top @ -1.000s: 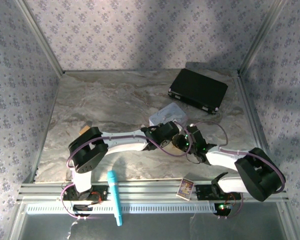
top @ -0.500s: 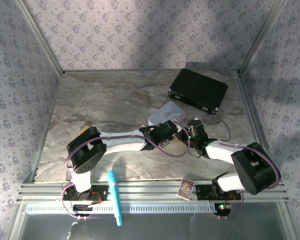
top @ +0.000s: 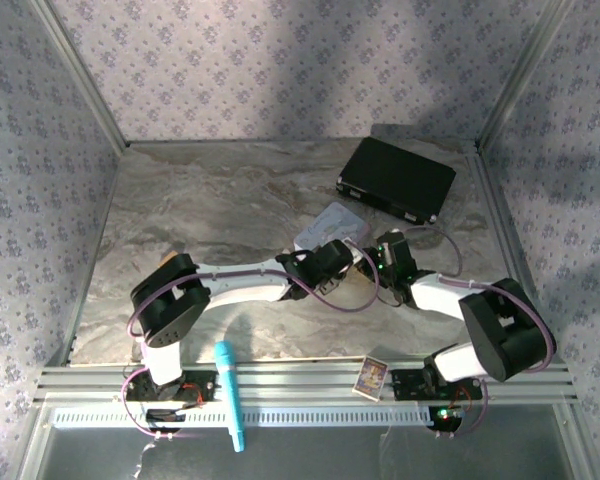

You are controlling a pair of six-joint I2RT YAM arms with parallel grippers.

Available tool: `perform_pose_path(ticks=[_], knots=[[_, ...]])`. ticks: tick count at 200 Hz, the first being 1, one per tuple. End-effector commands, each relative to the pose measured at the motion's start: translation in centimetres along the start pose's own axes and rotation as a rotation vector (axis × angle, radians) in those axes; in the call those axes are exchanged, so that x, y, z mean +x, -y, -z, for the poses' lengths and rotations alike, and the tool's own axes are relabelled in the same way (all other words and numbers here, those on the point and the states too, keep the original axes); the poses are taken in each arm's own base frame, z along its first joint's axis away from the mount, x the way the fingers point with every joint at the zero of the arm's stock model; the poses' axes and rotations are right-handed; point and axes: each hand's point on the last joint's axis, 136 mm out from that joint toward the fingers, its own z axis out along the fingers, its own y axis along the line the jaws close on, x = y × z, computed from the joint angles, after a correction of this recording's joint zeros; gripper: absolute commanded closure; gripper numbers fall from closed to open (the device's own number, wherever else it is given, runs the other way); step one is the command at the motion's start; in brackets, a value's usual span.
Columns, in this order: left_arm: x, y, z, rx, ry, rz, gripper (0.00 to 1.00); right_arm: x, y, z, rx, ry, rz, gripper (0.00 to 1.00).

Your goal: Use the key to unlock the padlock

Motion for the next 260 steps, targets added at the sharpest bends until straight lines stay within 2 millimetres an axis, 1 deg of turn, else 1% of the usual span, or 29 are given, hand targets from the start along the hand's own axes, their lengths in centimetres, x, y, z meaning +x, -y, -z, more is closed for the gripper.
perform_pose_path(ticks=[1,4,8,16,23,32,51,62,81,104,122,135,143,148,163,175,197,218,227,246,253,260], knots=[[10.5,2.3,0.2,0.164,-0.322,-0.016,0.63,0.1,0.8,-0.3,-0.023,-0.022,-0.037,0.87],[10.4,2.3,0.3,0.162,-0.317,-0.02,0.63,-0.1,0.5,-0.4,-0.054,-0.016,-0.067,0.87],[10.2,2.2,0.5,0.162,-0.308,-0.019,0.63,0.1,0.7,-0.5,-0.084,-0.024,-0.112,0.87],[10.0,2.0,0.6,0.152,-0.303,-0.027,0.63,-0.1,-0.1,-0.9,-0.143,-0.038,-0.158,0.87],[9.8,1.9,0.6,0.143,-0.305,-0.032,0.63,0.1,-0.6,-1.3,-0.146,-0.068,-0.156,0.88],[9.8,1.6,0.5,0.129,-0.313,-0.037,0.63,0.4,-0.6,-1.9,-0.11,-0.094,-0.116,0.88],[10.4,0.7,0.4,0.08,-0.341,-0.038,0.63,1.4,0.6,-2.1,-0.029,-0.129,-0.064,0.88],[10.8,0.0,0.3,0.059,-0.362,-0.027,0.63,2.1,1.7,-2.0,0.022,-0.159,-0.048,0.88],[11.2,-2.0,0.2,-0.025,-0.381,-0.001,0.61,3.6,3.8,-1.5,0.154,-0.226,0.057,0.88],[10.8,-4.1,0.3,-0.093,-0.368,0.054,0.58,5.0,5.5,-0.7,0.275,-0.311,0.165,0.88],[10.4,-5.9,0.4,-0.153,-0.352,0.084,0.55,5.5,6.0,-0.2,0.338,-0.366,0.233,0.87],[9.9,-6.8,0.5,-0.177,-0.339,0.079,0.52,5.6,6.2,0.2,0.391,-0.398,0.284,0.85],[9.7,-7.2,0.6,-0.193,-0.331,0.075,0.49,5.7,6.3,0.5,0.425,-0.413,0.294,0.85],[9.5,-7.5,0.7,-0.198,-0.328,0.076,0.45,5.6,6.2,0.6,0.431,-0.424,0.333,0.84],[9.2,-7.9,0.8,-0.199,-0.321,0.087,0.25,5.4,6.1,1.1,0.464,-0.442,0.369,0.82],[8.7,-8.4,1.0,-0.218,-0.303,0.097,0.19,5.0,5.7,1.3,0.481,-0.436,0.39,0.77],[8.1,-9.5,1.3,-0.275,-0.282,0.13,0.15,4.7,5.6,1.9,0.547,-0.448,0.452,0.74],[7.4,-9.4,1.1,-0.259,-0.258,0.157,0.14,5.0,5.0,2.1,0.543,-0.457,0.48,0.69],[7.2,-9.5,1.0,-0.261,-0.25,0.162,0.14,5.0,4.5,2.1,0.526,-0.452,0.485,0.65],[7.3,-10.2,0.5,-0.299,-0.257,0.163,0.14,4.6,3.3,2.2,0.493,-0.436,0.498,0.57],[7.4,-10.8,0.5,-0.328,-0.257,0.171,0.14,4.5,2.9,2.2,0.484,-0.435,0.505,0.53],[7.1,-11.0,0.5,-0.323,-0.251,0.18,0.14,4.3,2.5,2.3,0.472,-0.434,0.51,0.5]])
